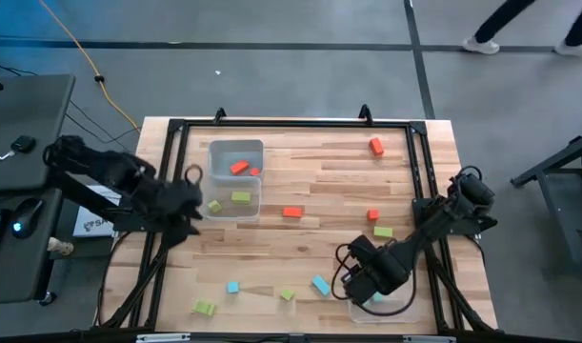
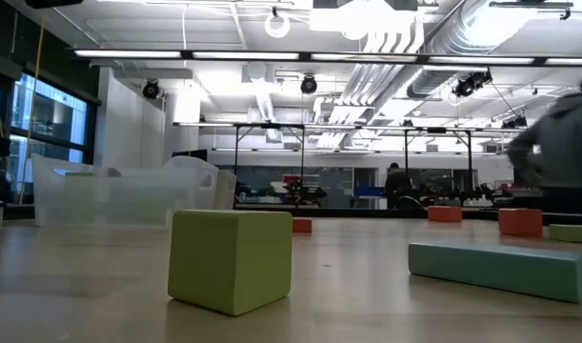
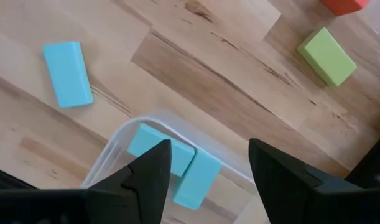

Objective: Sort & place blocks by color
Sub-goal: Put the green block into the top transparent bin

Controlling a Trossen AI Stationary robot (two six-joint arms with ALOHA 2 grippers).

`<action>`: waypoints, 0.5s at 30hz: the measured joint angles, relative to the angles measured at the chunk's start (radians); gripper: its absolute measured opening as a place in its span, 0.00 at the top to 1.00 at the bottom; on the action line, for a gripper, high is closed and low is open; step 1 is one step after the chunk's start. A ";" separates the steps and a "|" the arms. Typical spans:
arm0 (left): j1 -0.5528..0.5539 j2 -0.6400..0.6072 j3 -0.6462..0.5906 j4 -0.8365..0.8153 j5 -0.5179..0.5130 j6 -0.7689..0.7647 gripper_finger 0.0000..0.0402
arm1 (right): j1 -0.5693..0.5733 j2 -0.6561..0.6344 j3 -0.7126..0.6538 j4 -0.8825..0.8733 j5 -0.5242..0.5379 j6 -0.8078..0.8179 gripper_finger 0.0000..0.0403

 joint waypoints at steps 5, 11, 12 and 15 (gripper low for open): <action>-0.177 0.048 0.000 0.000 -0.071 -0.009 0.55 | -0.024 0.000 0.000 0.008 -0.001 0.023 0.49; -0.363 0.128 -0.027 0.018 -0.150 -0.008 0.55 | -0.051 0.000 0.000 0.013 0.026 0.032 0.49; -0.390 0.145 -0.039 0.026 -0.153 -0.009 0.55 | -0.057 0.000 0.000 0.015 0.031 0.034 0.49; -0.459 0.200 -0.062 0.058 -0.156 -0.009 0.55 | -0.076 0.000 0.000 0.023 0.050 0.035 0.49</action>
